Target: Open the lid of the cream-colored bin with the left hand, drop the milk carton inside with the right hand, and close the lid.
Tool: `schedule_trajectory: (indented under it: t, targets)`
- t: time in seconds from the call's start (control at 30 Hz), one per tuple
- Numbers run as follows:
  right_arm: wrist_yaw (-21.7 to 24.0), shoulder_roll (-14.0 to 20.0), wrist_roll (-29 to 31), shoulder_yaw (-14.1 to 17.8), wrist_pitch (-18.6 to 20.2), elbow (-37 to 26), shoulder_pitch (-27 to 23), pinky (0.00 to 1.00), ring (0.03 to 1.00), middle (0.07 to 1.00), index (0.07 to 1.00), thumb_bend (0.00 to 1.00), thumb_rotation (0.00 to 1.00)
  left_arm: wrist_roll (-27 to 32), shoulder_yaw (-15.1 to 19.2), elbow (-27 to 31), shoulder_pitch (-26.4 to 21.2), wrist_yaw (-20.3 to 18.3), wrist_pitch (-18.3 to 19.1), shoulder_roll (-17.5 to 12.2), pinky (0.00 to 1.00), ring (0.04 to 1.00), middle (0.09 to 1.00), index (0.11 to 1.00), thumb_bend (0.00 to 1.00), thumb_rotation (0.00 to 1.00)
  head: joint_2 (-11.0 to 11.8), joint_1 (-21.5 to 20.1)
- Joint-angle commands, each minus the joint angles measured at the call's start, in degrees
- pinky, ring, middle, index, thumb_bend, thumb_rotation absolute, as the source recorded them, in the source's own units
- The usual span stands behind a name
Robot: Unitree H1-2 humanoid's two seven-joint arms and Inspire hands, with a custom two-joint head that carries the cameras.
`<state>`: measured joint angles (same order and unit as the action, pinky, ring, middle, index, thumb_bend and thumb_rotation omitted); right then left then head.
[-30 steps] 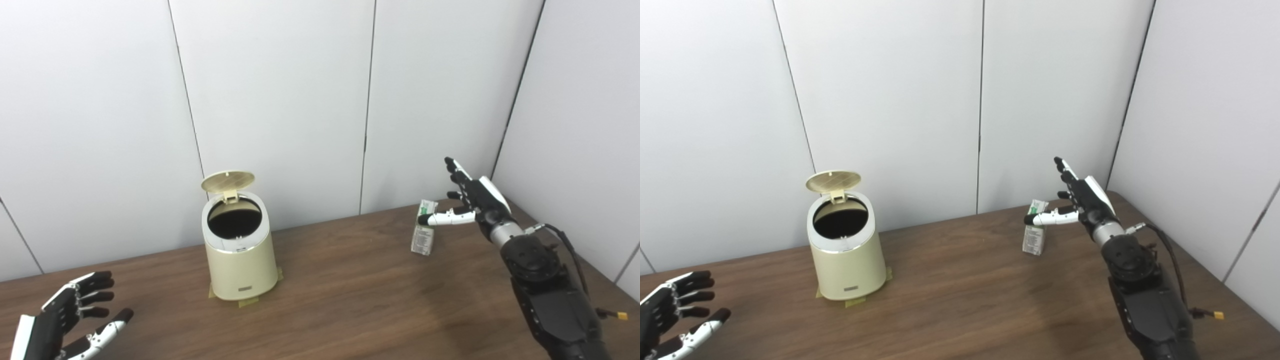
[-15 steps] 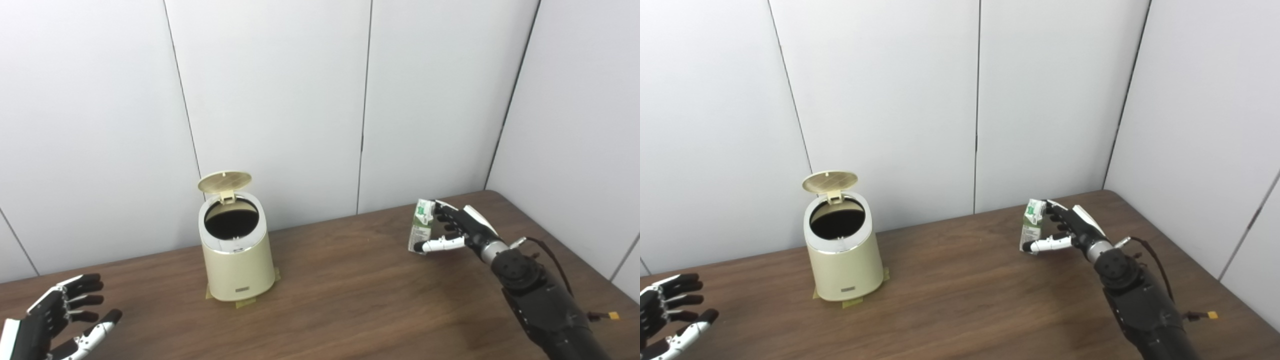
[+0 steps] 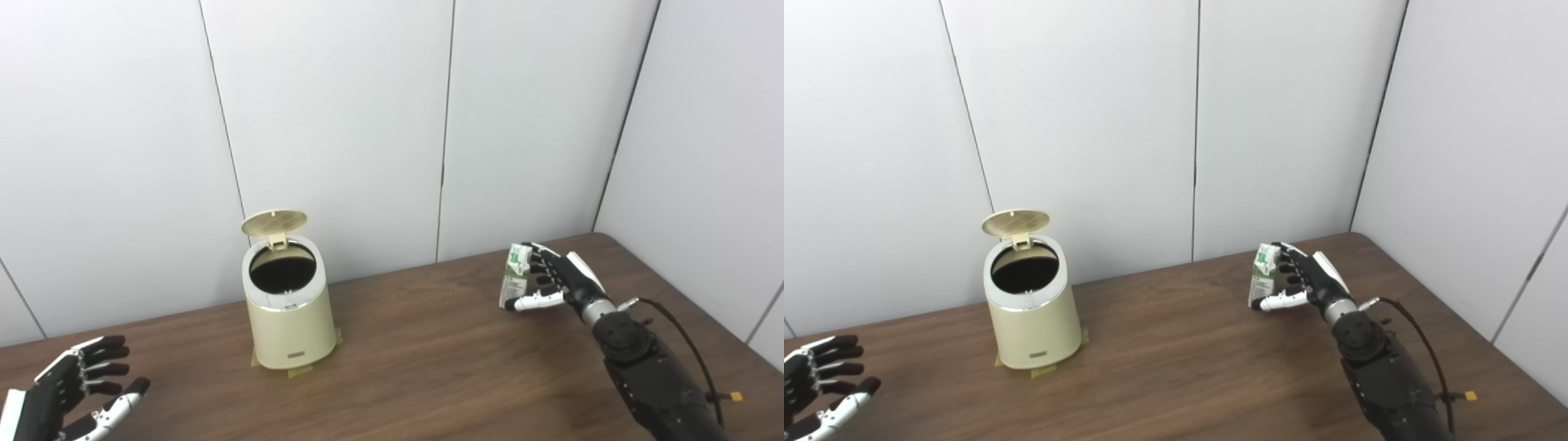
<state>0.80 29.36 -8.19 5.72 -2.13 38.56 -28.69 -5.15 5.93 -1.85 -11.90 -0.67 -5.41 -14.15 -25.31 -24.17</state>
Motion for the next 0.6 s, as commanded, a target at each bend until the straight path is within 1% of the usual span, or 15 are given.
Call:
schedule_trajectory:
  t: [0.0, 0.07, 0.1, 0.2, 0.3, 0.33, 0.37, 0.4, 0.43, 0.47, 0.5, 0.57]
  targets:
    - [-0.5, 1.4, 1.0, 0.8, -2.9, -0.5, -3.2, 0.80, 0.841, 0.874, 0.896, 0.77, 0.06, -0.2, 0.0, 2.6, -1.5, -0.2, -0.6, -0.7, 0.55, 0.641, 0.698, 0.698, 0.55, 0.00, -0.1, 0.0]
    - [-0.6, 1.4, 1.0, 0.5, -3.4, -0.6, -3.1, 0.80, 0.845, 0.877, 0.896, 0.76, 0.06, -1.9, -0.5, 2.1, -1.6, 0.4, -1.3, -1.0, 0.55, 0.640, 0.697, 0.697, 0.55, 0.00, -0.2, 0.0]
    - [-0.8, 1.3, 1.0, 0.5, -3.8, -0.4, -3.2, 0.80, 0.846, 0.877, 0.893, 0.77, 0.07, -2.7, -0.7, 1.7, -1.7, 0.6, -1.7, -1.2, 0.55, 0.637, 0.692, 0.694, 0.56, 0.00, -0.2, 0.0]
    - [-0.9, 0.9, 1.5, 0.7, -4.7, 0.4, -3.4, 0.78, 0.828, 0.869, 0.884, 0.78, 0.08, -3.8, -0.9, 1.2, -1.9, 0.9, -2.2, -1.2, 0.54, 0.628, 0.688, 0.687, 0.58, 0.00, -0.4, 0.0]
    - [-0.9, 0.5, 2.4, 0.9, -5.4, 1.4, -3.8, 0.78, 0.827, 0.866, 0.880, 0.79, 0.07, -3.2, -0.7, 1.7, -1.8, 0.4, -1.0, -0.8, 0.53, 0.622, 0.679, 0.686, 0.56, 0.00, -0.6, 0.1]
    - [-1.4, 0.4, 2.3, 0.9, -5.9, 1.9, -4.0, 0.75, 0.807, 0.855, 0.869, 0.80, 0.08, -2.8, -0.6, 2.0, -1.8, 0.3, -0.6, -0.6, 0.53, 0.620, 0.680, 0.690, 0.56, 0.00, -0.6, 0.1]
    - [-3.0, 0.0, 1.8, 1.1, -5.4, 1.5, -3.9, 0.73, 0.796, 0.848, 0.862, 0.81, 0.08, -3.2, -0.7, 2.2, -1.8, 0.4, -0.3, -0.6, 0.53, 0.620, 0.681, 0.692, 0.55, 0.00, -0.8, 0.1]
    - [-5.3, -0.4, 1.2, 1.4, -5.7, 2.1, -4.0, 0.67, 0.747, 0.806, 0.836, 0.79, 0.06, -3.7, -0.7, 2.4, -1.7, 0.6, -0.1, -0.6, 0.53, 0.617, 0.682, 0.691, 0.55, 0.00, -0.8, 0.1]
    - [-8.3, -0.8, 0.1, 1.6, -6.6, 3.4, -4.3, 0.54, 0.629, 0.706, 0.772, 0.78, 0.06, -4.2, -0.7, 2.5, -1.7, 0.8, 0.0, -0.6, 0.52, 0.615, 0.682, 0.690, 0.55, 0.00, -0.8, 0.1]
    - [-11.1, -1.1, -1.1, 1.5, -7.5, 4.4, -4.6, 0.46, 0.533, 0.610, 0.635, 0.65, 0.09, -4.3, -0.7, 2.6, -1.7, 0.9, 0.2, -0.6, 0.53, 0.614, 0.681, 0.688, 0.55, 0.00, -0.8, 0.1]
    - [-13.8, -1.2, -2.7, 1.0, -8.3, 5.3, -4.8, 0.40, 0.464, 0.531, 0.585, 0.59, 0.05, -4.4, -0.7, 2.8, -1.6, 1.0, 0.3, -0.5, 0.53, 0.616, 0.679, 0.688, 0.54, 0.00, -0.8, 0.1]
    - [-17.5, -1.3, -5.5, -0.1, -7.6, 5.9, -5.1, 0.34, 0.380, 0.456, 0.541, 0.54, 0.01, -4.4, -0.7, 3.1, -1.6, 0.9, 0.8, -0.3, 0.54, 0.617, 0.679, 0.690, 0.53, 0.00, -0.8, 0.1]
